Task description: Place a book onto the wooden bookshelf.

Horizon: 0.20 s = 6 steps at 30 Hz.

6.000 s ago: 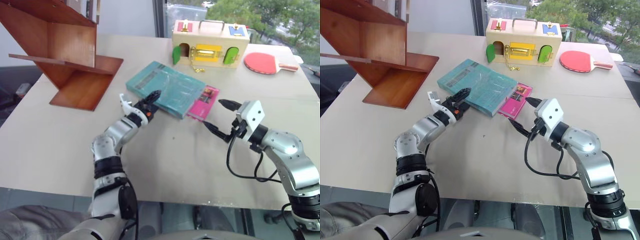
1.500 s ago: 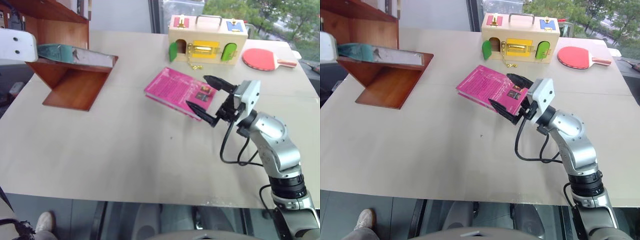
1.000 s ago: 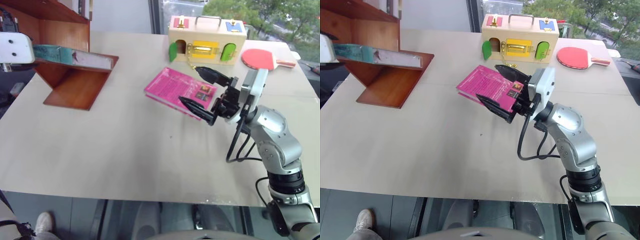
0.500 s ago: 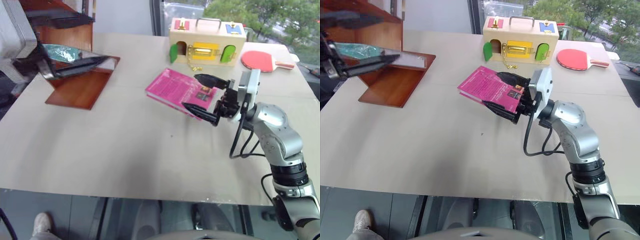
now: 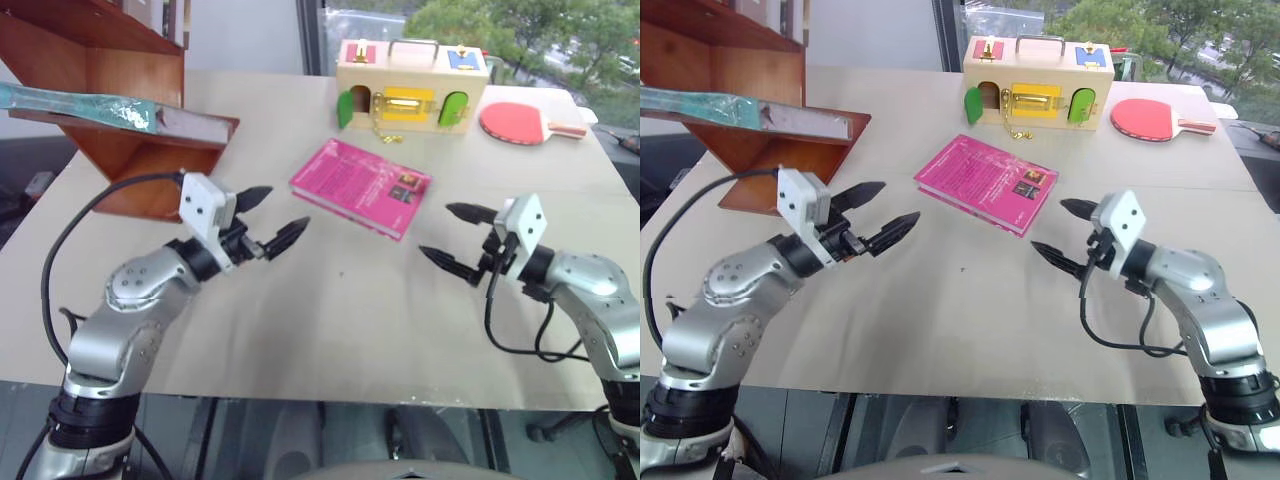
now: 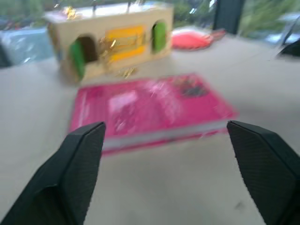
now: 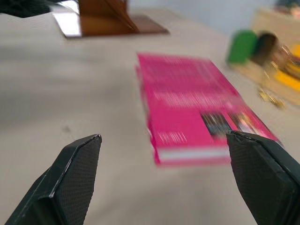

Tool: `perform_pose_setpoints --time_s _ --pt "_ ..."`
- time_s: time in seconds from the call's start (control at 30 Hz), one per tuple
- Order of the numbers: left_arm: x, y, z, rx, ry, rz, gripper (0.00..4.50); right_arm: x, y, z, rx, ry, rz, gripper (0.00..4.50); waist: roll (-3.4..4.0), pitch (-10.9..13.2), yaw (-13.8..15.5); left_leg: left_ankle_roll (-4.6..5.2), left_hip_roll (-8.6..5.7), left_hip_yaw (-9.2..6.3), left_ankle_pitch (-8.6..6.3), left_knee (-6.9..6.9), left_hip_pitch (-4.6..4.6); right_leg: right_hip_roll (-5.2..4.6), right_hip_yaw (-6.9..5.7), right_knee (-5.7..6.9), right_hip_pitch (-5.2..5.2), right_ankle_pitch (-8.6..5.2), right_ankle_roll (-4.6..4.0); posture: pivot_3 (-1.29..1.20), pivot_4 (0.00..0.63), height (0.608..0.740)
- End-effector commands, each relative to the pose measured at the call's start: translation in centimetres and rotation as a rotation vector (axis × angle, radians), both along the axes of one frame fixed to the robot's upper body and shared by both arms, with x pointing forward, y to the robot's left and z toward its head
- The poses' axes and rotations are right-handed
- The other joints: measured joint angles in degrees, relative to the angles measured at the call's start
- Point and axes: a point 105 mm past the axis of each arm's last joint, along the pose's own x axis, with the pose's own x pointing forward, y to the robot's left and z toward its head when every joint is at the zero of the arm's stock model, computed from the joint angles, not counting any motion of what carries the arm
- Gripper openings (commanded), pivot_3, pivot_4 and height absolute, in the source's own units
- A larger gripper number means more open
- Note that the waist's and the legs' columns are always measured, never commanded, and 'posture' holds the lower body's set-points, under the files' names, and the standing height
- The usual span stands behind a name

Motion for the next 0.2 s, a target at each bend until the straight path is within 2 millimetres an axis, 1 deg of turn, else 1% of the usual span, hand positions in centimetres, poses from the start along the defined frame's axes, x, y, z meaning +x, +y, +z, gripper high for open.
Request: perform_pose_setpoints --time_s 0.03,0.1,0.2 --pt "-1.5 2.3 -1.4 0.066 0.007 0.033 4.39 -1.9 -2.7 0.2 -0.04 0.008 -0.054 4.5 0.0 0.0 0.1 0.0 -0.01 0.01 0.0 -0.05 -0.02 -0.01 0.0 -0.05 -0.02 0.0 0.0 0.0 0.15 0.74" --pt "-2.5 3.3 -2.2 0.105 0.035 0.034 4.39 -2.9 -4.2 -0.1 -0.052 0.042 -0.097 4.5 -0.01 0.0 0.2 -0.01 -0.01 0.0 0.0 -0.14 -0.05 -0.03 -0.05 -0.11 -0.05 -0.01 -0.01 0.0 0.15 0.74" --pt "-3.1 4.0 -2.5 0.136 0.056 0.015 4.39 -3.8 -5.3 -0.6 -0.083 0.078 -0.121 4.5 0.0 0.0 0.2 -0.03 0.0 -0.01 0.01 -0.14 0.04 -0.02 -0.05 -0.07 -0.02 -0.02 -0.01 0.0 0.15 0.74"
